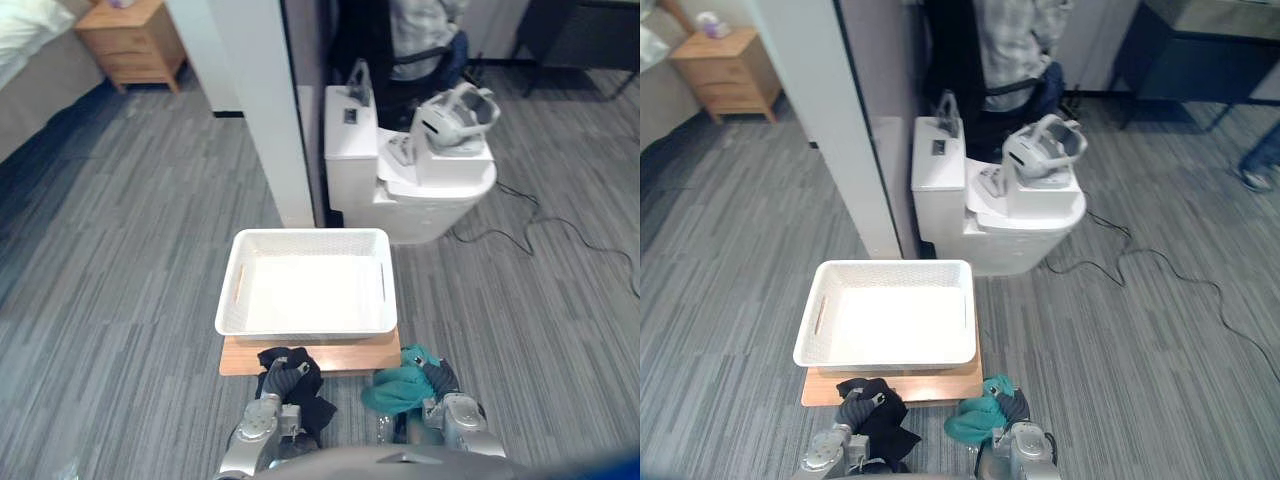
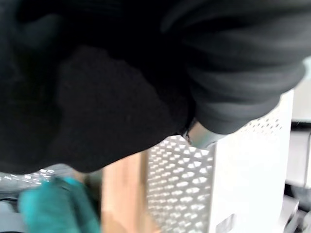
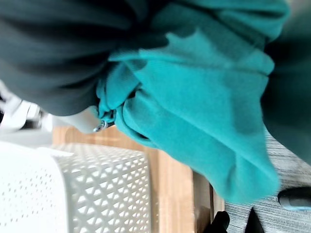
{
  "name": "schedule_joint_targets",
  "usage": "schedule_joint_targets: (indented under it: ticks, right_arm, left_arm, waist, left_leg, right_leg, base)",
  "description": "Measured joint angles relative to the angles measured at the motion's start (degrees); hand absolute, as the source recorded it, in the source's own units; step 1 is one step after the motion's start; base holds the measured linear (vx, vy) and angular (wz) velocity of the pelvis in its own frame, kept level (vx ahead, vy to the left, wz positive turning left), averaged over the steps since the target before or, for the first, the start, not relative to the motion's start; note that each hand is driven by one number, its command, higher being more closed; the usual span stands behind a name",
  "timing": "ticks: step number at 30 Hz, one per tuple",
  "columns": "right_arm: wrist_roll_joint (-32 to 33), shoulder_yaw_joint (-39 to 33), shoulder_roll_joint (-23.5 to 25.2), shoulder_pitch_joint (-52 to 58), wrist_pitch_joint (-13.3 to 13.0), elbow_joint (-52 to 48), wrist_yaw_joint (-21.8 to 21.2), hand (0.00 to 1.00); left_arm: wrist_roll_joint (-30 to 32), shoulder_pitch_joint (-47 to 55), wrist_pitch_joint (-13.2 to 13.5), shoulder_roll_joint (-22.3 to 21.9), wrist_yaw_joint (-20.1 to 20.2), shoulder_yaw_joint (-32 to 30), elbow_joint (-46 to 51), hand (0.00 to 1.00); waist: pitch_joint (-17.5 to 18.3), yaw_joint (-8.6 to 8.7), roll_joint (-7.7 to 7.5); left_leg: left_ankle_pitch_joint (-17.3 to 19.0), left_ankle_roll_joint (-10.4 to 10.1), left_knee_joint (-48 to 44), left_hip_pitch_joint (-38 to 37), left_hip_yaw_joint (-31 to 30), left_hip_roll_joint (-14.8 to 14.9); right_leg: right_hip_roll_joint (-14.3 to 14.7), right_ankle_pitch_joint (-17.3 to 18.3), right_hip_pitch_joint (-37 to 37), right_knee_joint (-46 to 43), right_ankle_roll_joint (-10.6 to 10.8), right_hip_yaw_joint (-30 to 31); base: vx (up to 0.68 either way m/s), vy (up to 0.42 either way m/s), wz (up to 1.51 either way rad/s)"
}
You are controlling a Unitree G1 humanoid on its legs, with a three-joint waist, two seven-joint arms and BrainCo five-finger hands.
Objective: Tidy the bed and pick cloth on bed and put in laundry
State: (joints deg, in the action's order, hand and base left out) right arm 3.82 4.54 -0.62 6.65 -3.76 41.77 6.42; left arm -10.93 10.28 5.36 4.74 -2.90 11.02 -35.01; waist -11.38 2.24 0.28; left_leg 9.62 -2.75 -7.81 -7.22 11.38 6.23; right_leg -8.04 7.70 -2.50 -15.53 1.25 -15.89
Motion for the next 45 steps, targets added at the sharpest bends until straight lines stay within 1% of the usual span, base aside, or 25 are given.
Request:
schedule_joint_targets:
  ticks: [2,3,5,6,7,8,9,10,11,12,14,15,16,17,19,22,24,25,26,28,32,33,36,40,45]
  right_arm:
    - [0.06,0.18,-0.32,0.02,0.03,0.39,-0.05,1.00]
    - [0.06,0.23,-0.40,-0.04,0.04,0.57,-0.06,1.00]
    - [0.06,0.38,-0.41,-0.25,0.05,0.99,0.00,1.00]
    - [0.06,0.58,-0.47,-0.26,0.04,0.99,0.01,1.00]
    - [0.06,0.83,-0.73,-0.25,0.09,0.98,0.00,1.00]
    - [0.06,1.08,-0.88,-0.24,0.13,0.97,0.00,1.00]
    - [0.09,1.60,-1.47,-0.16,0.19,0.96,0.01,1.00]
    - [0.07,1.69,-1.59,0.28,0.37,0.90,0.05,1.00]
    - [0.05,1.68,-1.73,0.40,0.39,0.82,0.11,1.00]
    - [0.06,0.99,-2.52,0.22,0.49,0.75,0.44,1.00]
    - [0.06,0.03,-2.90,-0.26,0.59,0.62,0.53,1.00]
    - [0.05,-0.56,-2.90,-0.11,0.55,-0.17,0.52,1.00]
    - [0.05,-1.25,-2.89,0.01,0.60,-0.16,0.53,1.00]
    - [0.05,-1.41,-2.80,-0.01,0.66,-0.08,0.51,1.00]
    - [0.05,-2.06,-1.70,0.73,0.97,0.07,0.35,1.00]
    - [-0.03,-2.04,-0.05,2.15,1.12,0.00,0.01,1.00]
    - [-0.04,-1.48,0.25,1.93,1.12,-0.01,-0.11,1.00]
    - [-0.04,-0.58,0.24,1.76,1.13,-0.15,-0.25,1.00]
    - [-0.04,0.76,-0.06,0.68,1.12,-0.21,-0.39,1.00]
    - [-0.04,1.76,0.03,0.00,1.11,-0.22,-0.67,1.00]
    - [-0.03,2.63,-0.03,0.06,1.15,-1.38,-0.75,1.00]
    - [0.00,2.40,-0.25,0.22,1.15,-3.63,-0.33,1.00]
    - [0.05,-0.63,-0.55,1.26,1.12,-11.24,0.95,1.00]
    - [0.08,-4.66,-0.29,3.96,1.13,-24.41,3.07,1.00]
    - [-0.27,-10.45,-0.52,4.68,1.13,-34.35,4.83,1.00]
  left_arm:
    - [0.40,0.64,-0.07,-1.04,0.01,-0.29,0.01,1.00]
    - [0.40,0.99,-0.07,-1.26,0.00,-0.41,0.01,1.00]
    - [0.29,2.46,-0.09,-1.73,0.02,-0.45,0.02,1.00]
    - [0.22,2.42,-0.08,-1.80,0.02,-0.66,0.42,1.00]
    - [-0.74,2.00,-0.09,-1.87,0.04,-1.17,0.47,1.00]
    - [-1.21,1.98,-0.09,-1.94,0.05,-1.39,0.49,1.00]
    - [-1.97,1.98,-0.08,-2.20,0.03,-1.71,0.74,1.00]
    - [-2.00,2.28,-0.08,-2.37,0.10,-1.94,1.12,1.00]
    - [-2.00,2.60,-0.08,-2.45,0.12,-1.94,1.28,1.00]
    - [-1.99,2.94,-0.11,-2.80,0.23,-1.97,1.32,1.00]
    - [-2.00,3.41,-0.07,-2.91,0.15,-2.25,2.02,1.00]
    - [-2.01,3.33,-0.08,-3.07,0.10,-2.16,2.01,1.00]
    - [-2.01,3.24,-0.07,-3.36,0.16,-1.95,2.01,1.00]
    - [-2.05,3.20,-0.05,-3.39,0.13,-1.97,2.03,1.00]
    - [-2.09,2.28,-0.04,-1.82,0.03,-1.29,1.92,1.00]
    - [-1.81,3.59,-0.07,1.28,0.05,-0.65,1.89,1.00]
    - [-1.63,3.94,-0.07,1.89,0.03,-0.40,1.52,1.00]
    - [-1.28,3.86,-0.07,2.09,0.03,-0.27,1.53,1.00]
    - [-0.79,3.53,-0.07,2.14,0.04,-0.25,1.54,1.00]
    - [-0.78,3.11,-0.07,2.35,0.05,-0.26,1.61,1.00]
    - [-0.78,2.93,-0.08,1.82,0.01,-0.76,2.34,1.00]
    - [-0.78,3.12,-0.09,1.06,0.01,-1.31,3.01,1.00]
    - [-0.82,3.67,-0.29,-0.80,-0.08,-2.92,4.74,1.00]
    - [-0.99,5.13,-0.71,-1.53,-1.84,-6.51,5.64,1.00]
    - [-1.95,5.71,-1.29,-1.48,-2.31,-9.58,5.64,1.00]
  waist:
    - [0.08,-0.22,0.12]
    - [0.15,-0.28,0.23]
    - [0.33,-1.33,0.35]
    - [0.25,-2.26,-0.13]
    - [0.03,-2.61,-0.64]
    - [-0.04,-2.60,-0.75]
    - [-0.12,-2.67,-0.61]
    - [-0.40,-2.73,-0.83]
    - [-0.12,-2.58,-0.36]
    - [0.69,-1.93,1.08]
    - [0.72,-1.76,1.33]
    - [0.68,-1.35,1.28]
    - [0.70,-1.12,1.28]
    - [0.83,-1.22,1.56]
    - [1.16,0.69,-0.40]
    - [2.45,-0.20,-2.88]
    - [3.02,-0.20,-2.77]
    - [3.09,-0.24,-2.41]
    - [2.73,0.10,-1.79]
    - [2.09,0.16,-1.27]
    - [2.09,-0.09,-1.34]
    - [2.04,-0.06,-1.60]
    - [2.01,-0.06,-1.80]
    - [2.08,-0.16,-1.97]
    - [2.80,-0.19,-2.75]
  left_leg:
    - [-1.86,-0.15,1.86,-0.96,-0.38,0.12]
    - [-1.89,-0.15,2.10,-1.13,-0.33,0.27]
    - [-1.84,-0.22,2.07,-1.89,1.38,0.79]
    - [-1.39,-0.90,-1.98,-0.07,2.54,0.75]
    - [-1.10,-1.37,-8.77,3.29,2.43,0.71]
    - [-1.12,-1.42,-11.32,4.46,2.40,0.77]
    - [-1.66,-2.34,-16.65,6.44,3.14,1.72]
    - [-0.70,-2.33,-18.52,6.12,5.69,2.36]
    - [0.04,-1.94,-18.41,6.00,6.69,3.03]
    - [1.07,-1.60,-17.43,6.01,7.65,5.07]
    - [0.25,-0.92,-14.63,6.13,6.99,7.26]
    - [-2.02,-0.41,-12.41,6.24,5.17,9.14]
    - [-1.95,-2.13,-10.62,6.14,1.99,9.07]
    - [-1.36,-2.32,-9.86,5.99,1.44,8.06]
    - [0.40,-4.05,-3.40,4.89,0.96,3.47]
    - [-2.32,-3.26,2.46,1.68,2.27,-0.47]
    - [-2.74,-3.06,4.50,0.90,3.13,-1.15]
    - [-3.21,-3.44,5.89,0.61,4.11,-1.03]
    - [-3.53,-3.58,6.71,0.48,4.54,-0.22]
    - [-3.71,-3.95,6.80,0.30,5.15,1.20]
    - [-3.87,-4.85,6.66,0.19,5.35,3.40]
    - [-4.40,-4.98,6.65,0.19,5.38,3.50]
    - [-4.92,-5.03,6.64,0.05,5.62,3.51]
    - [-4.76,-5.19,7.03,-1.83,6.89,3.52]
    - [-4.75,-5.21,7.48,-2.02,7.09,3.52]
  right_leg:
    - [0.79,-0.23,2.87,4.38,0.28,-0.58]
    - [1.05,-0.41,3.29,5.06,0.32,-0.49]
    - [1.98,-1.27,4.09,6.88,0.39,1.05]
    - [1.76,-1.47,4.11,7.83,0.62,2.76]
    - [1.07,-1.78,4.47,8.95,1.00,3.61]
    - [0.79,-2.10,4.73,9.43,1.09,3.79]
    - [-0.23,-3.09,5.88,10.84,1.48,4.14]
    - [-0.94,-3.83,6.90,11.86,1.58,4.39]
    - [-0.90,-3.96,6.82,11.98,1.62,4.57]
    - [-0.83,-4.19,6.16,11.71,1.99,4.98]
    - [-1.54,-4.94,4.49,11.21,3.18,6.86]
    - [-2.53,-5.68,3.64,11.04,4.40,7.40]
    - [-3.64,-6.37,3.11,11.11,5.84,7.91]
    - [-4.13,-6.62,2.94,11.32,6.53,8.19]
    - [-7.58,-7.57,3.03,12.59,9.49,7.59]
    - [-10.30,-9.49,3.31,13.23,10.40,7.81]
    - [-10.84,-9.03,1.60,10.93,9.56,7.74]
    - [-10.88,-8.21,-0.26,8.66,6.61,5.78]
    - [-9.98,-9.22,-1.40,6.84,3.97,2.65]
    - [-8.38,-9.97,-1.81,6.63,3.40,1.93]
    - [-5.80,-9.80,-2.01,7.06,3.33,2.23]
    - [-5.60,-9.44,-1.54,8.23,3.82,2.14]
    - [-5.14,-10.53,-0.13,11.66,5.76,2.37]
    - [-4.71,-11.40,1.75,13.86,6.43,3.25]
    - [-4.29,-12.98,3.22,17.22,6.72,3.18]
  base:
    - [0.07,-0.124,0.24]
    - [0.05,-0.077,-0.08]
    - [0.01,-0.029,-0.30]
    - [-0.03,-0.012,-0.31]
    - [-0.03,-0.013,-0.25]
    - [-0.04,0.033,-0.17]
    - [-0.01,0.068,-0.30]
    - [-0.01,0.098,-0.33]
    - [-0.01,0.145,-0.29]
    - [-0.03,0.208,-0.31]
    - [-0.04,0.211,-0.36]
    - [-0.07,0.287,-0.23]
    - [-0.09,0.381,-0.21]
    - [-0.09,0.372,0.15]
    - [-0.08,0.353,0.57]
    - [-0.07,0.194,-0.05]
    - [-0.07,0.057,-0.22]
    - [-0.05,0.013,-0.22]
    - [-0.06,0.005,-0.24]
    - [-0.03,-0.050,-0.26]
    - [0.02,-0.084,-0.15]
    - [0.03,-0.065,-0.07]
    - [0.02,-0.023,-0.06]
    - [0.01,0.013,-0.13]
    - [0.00,0.004,-0.02]
